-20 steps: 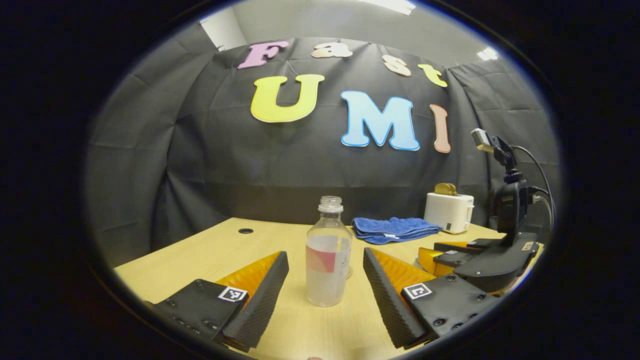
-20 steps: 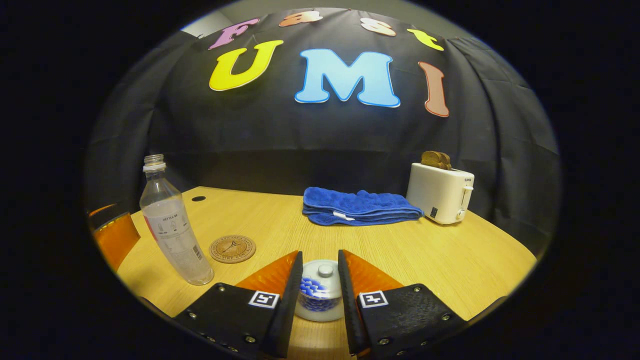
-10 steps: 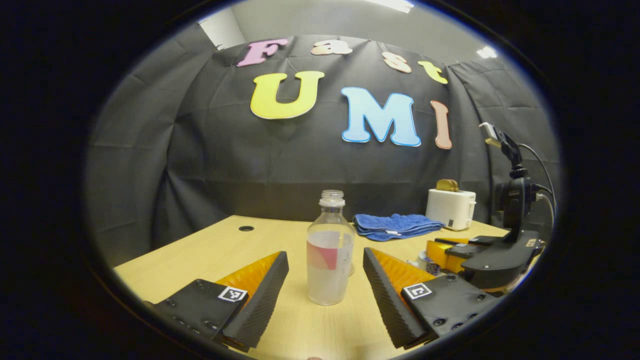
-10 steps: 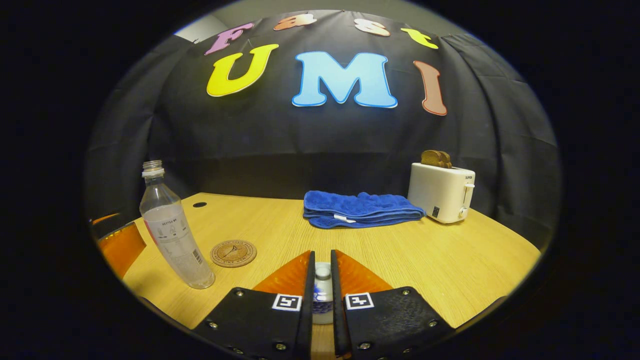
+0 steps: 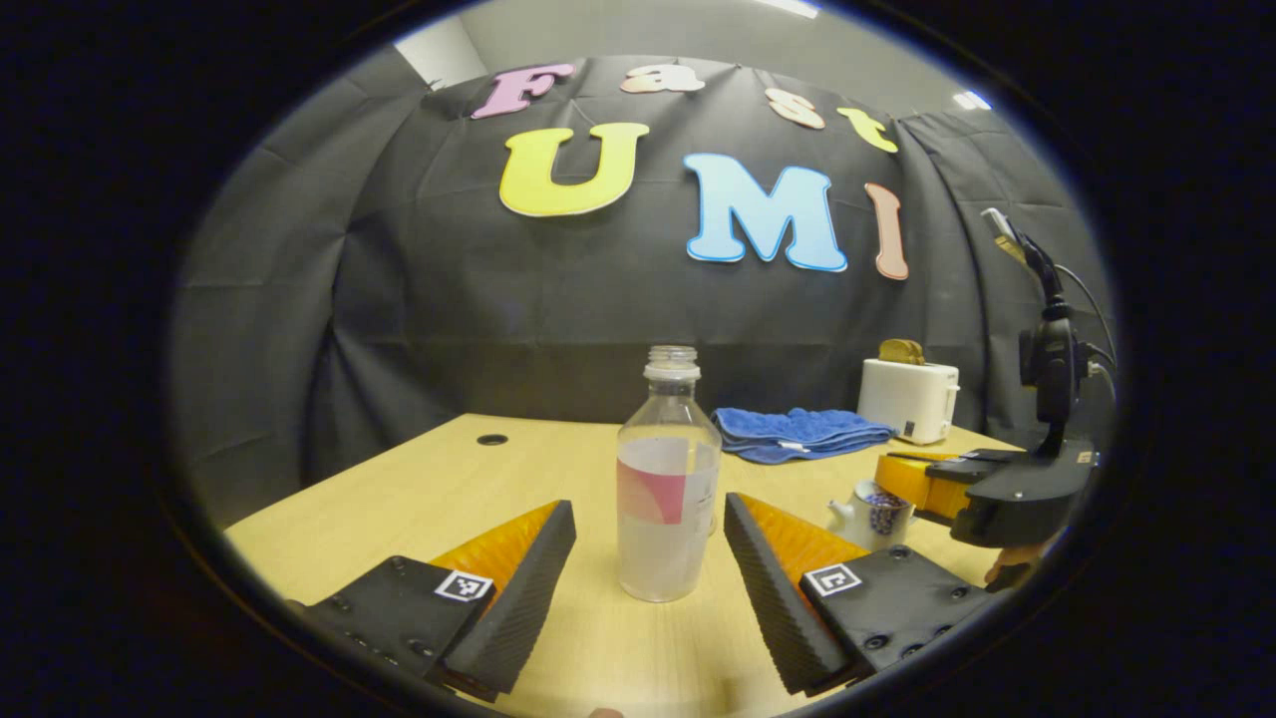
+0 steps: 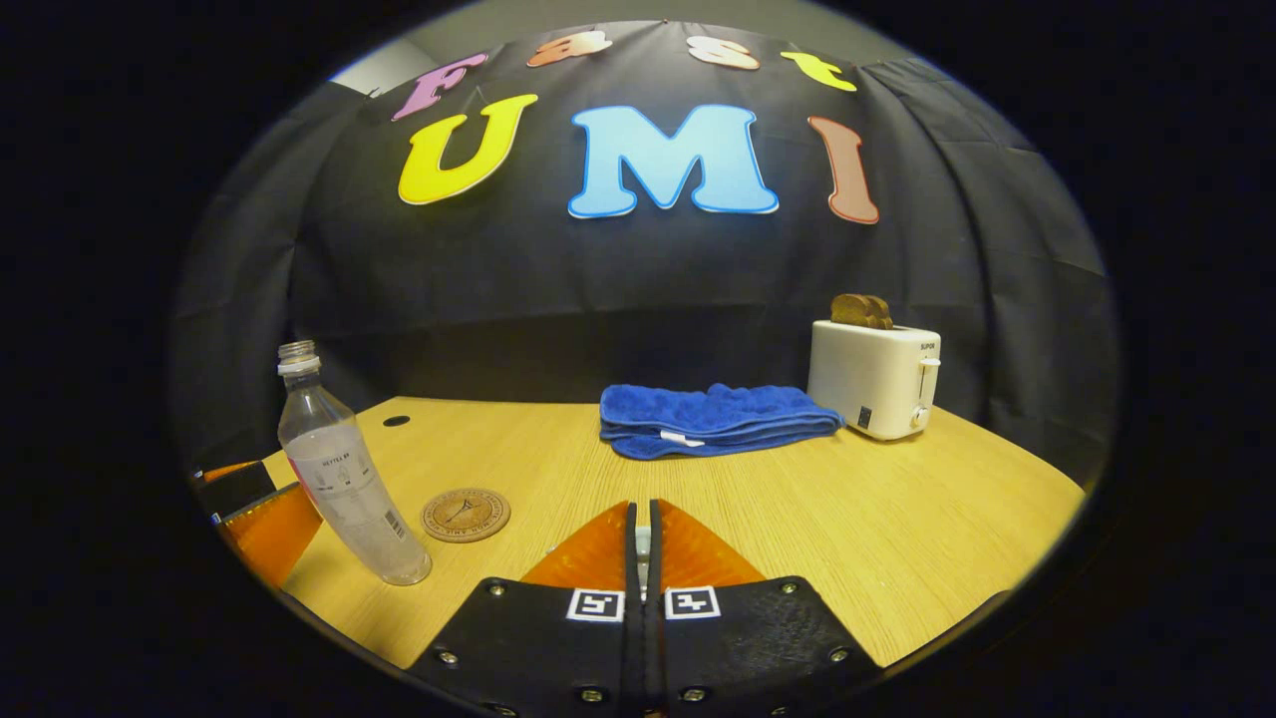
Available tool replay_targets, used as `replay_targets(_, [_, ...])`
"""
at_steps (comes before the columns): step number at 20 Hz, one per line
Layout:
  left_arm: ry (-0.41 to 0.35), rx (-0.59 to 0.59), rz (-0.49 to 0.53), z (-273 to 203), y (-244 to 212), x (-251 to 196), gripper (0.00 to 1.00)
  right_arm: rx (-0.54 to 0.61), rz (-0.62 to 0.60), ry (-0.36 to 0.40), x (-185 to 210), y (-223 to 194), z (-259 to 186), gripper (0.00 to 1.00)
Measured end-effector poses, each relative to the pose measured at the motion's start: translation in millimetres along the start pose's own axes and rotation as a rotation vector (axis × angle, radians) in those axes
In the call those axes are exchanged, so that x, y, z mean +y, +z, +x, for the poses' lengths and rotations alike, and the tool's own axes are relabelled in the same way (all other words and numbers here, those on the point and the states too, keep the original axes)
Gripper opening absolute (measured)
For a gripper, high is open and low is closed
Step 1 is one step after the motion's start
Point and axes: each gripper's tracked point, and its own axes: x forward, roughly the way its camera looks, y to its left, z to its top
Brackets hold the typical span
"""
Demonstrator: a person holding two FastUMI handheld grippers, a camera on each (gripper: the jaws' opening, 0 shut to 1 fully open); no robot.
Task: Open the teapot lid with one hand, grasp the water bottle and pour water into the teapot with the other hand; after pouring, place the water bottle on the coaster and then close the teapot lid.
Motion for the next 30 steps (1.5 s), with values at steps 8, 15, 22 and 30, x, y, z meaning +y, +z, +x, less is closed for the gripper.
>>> replay_targets(8, [-0.011,-0.001,0.02,5.6,-0.8,-4.0,1.0,-0.017,-0.028,0.006,-6.4,8.2,-4.7,0.01])
replay_targets(15, [-0.044,0.031,0.07,18.8,-9.3,-5.8,1.0,-0.089,-0.036,0.004,-7.3,31.1,-14.0,0.0])
replay_targets(22, [-0.044,0.063,0.091,44.5,-17.6,-5.5,1.0,-0.145,-0.041,-0.004,-20.2,51.3,-29.3,0.01])
replay_targets(30, [-0.042,0.072,0.172,63.4,-16.3,-13.3,1.0,-0.138,-0.01,-0.041,-57.2,42.6,-33.1,0.0])
